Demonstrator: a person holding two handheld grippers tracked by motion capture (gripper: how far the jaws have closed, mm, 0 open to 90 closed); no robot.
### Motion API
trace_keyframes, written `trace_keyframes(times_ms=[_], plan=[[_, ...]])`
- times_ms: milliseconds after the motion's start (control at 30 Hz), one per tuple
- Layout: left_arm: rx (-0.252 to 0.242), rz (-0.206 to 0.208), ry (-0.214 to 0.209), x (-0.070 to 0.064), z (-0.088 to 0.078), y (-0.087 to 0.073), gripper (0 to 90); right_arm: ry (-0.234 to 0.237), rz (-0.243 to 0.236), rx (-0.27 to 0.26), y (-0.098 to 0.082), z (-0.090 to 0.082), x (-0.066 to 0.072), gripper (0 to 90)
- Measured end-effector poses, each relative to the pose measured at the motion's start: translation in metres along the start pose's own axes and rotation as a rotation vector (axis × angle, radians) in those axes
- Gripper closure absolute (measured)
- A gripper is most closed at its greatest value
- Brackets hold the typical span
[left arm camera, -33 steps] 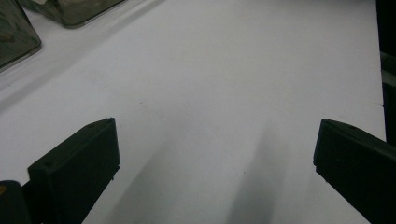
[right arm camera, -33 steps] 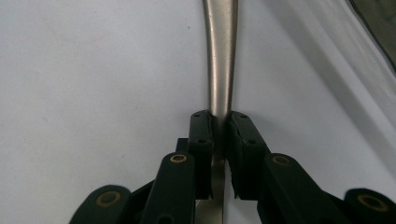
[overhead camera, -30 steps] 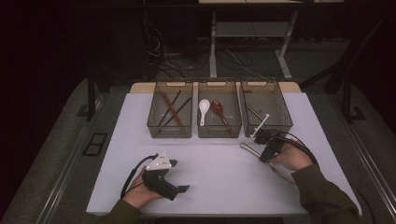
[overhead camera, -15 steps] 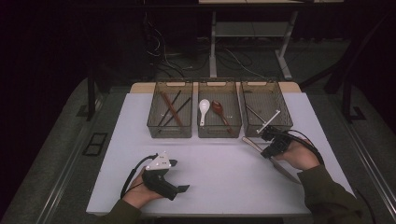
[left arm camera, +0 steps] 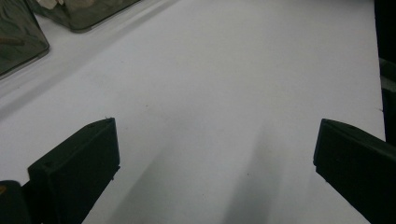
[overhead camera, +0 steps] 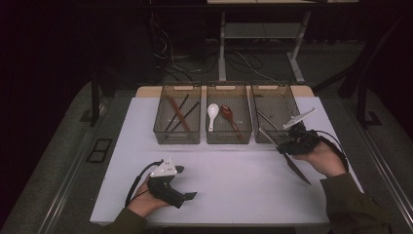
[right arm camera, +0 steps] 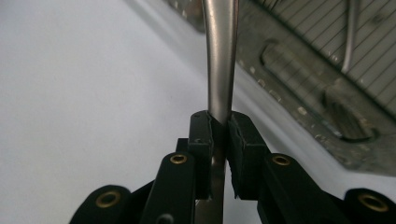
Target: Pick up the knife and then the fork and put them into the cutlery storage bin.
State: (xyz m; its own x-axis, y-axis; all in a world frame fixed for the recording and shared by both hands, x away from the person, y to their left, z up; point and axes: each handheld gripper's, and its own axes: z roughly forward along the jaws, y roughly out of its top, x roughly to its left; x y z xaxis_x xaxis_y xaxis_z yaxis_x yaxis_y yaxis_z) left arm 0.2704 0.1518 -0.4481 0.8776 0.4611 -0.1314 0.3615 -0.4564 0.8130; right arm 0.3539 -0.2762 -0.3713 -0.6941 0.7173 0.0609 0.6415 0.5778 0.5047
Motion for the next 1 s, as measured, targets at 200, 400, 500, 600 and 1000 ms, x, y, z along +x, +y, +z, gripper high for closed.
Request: trace_keyframes(times_ms=[200,400,500,600,1000], plan=[[-0.013,-0.002,0.006,0.003,-0.001,-0.001,0.0,0.000,0.040,-0.124,-0.004,-0.018,-0.010,79.8],[-0.033,-0.022,0.001,0.005,-0.003,-0.001,0.0,-0.010,0.085,-0.252,-0.007,-0.033,-0.020,79.8],[-0.032,-0.023,0.003,0.006,-0.004,-0.001,0.0,-0.010,0.099,-0.286,-0.006,-0.039,-0.022,79.8],[-0.032,-0.019,0.006,0.005,-0.004,-0.001,0.0,-0.006,0.104,-0.323,-0.003,-0.045,-0.025,79.8],[-0.039,-0.023,0.006,0.006,-0.005,-0.001,0.0,-0.071,0.138,-0.454,0.039,-0.079,-0.046,79.8]])
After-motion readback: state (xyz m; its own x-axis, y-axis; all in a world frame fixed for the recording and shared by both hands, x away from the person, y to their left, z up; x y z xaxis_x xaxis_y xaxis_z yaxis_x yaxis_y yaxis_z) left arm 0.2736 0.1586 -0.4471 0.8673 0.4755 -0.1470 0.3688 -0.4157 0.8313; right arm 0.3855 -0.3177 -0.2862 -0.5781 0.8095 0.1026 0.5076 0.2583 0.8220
